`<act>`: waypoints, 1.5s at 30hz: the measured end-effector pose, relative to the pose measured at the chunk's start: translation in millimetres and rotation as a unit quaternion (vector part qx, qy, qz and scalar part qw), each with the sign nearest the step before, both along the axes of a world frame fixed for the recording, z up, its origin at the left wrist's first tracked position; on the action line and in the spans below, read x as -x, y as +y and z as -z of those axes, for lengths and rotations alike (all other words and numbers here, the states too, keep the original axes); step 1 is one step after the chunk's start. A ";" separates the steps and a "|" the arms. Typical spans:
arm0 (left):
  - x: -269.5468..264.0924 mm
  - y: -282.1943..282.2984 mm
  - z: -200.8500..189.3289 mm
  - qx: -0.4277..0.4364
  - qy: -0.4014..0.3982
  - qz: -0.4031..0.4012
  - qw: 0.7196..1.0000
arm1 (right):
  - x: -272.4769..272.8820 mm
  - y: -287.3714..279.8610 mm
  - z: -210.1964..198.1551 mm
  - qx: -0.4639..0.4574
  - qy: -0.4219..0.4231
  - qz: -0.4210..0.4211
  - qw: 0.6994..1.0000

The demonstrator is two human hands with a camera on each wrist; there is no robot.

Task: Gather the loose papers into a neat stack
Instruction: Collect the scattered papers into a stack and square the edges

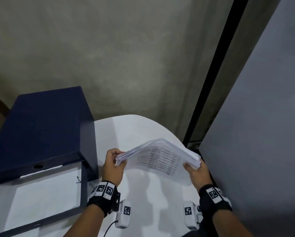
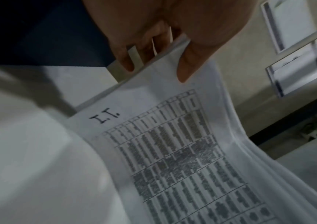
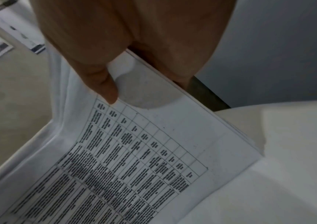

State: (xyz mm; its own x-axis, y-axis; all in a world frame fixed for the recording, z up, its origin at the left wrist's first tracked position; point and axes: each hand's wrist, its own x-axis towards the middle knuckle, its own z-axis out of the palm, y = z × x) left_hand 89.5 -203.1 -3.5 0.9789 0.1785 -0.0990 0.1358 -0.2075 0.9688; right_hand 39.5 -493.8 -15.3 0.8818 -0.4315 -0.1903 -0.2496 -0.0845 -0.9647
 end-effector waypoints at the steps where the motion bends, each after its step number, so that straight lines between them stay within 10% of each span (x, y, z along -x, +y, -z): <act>1: 1.0 -0.2 2.7 -0.011 -0.003 0.001 1.000 | 1.1 -0.5 1.2 -0.004 -0.002 0.010 1.000; 15: 0.5 5.0 -5.0 0.118 -0.037 -0.005 0.992 | 1.1 -3.5 -22.6 -0.053 -0.100 0.037 0.993; 45: -14.0 8.4 4.6 0.013 -0.060 -0.032 0.998 | -10.1 -3.1 -20.1 0.030 -0.102 0.094 0.990</act>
State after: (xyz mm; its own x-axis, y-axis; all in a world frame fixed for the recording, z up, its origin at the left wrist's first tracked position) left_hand 103.5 -194.7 -8.1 0.9706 0.2405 0.0136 0.0300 -0.1766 0.9838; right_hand 49.7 -496.9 4.8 0.8025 -0.5964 0.0142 -0.0669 -0.1136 -0.9913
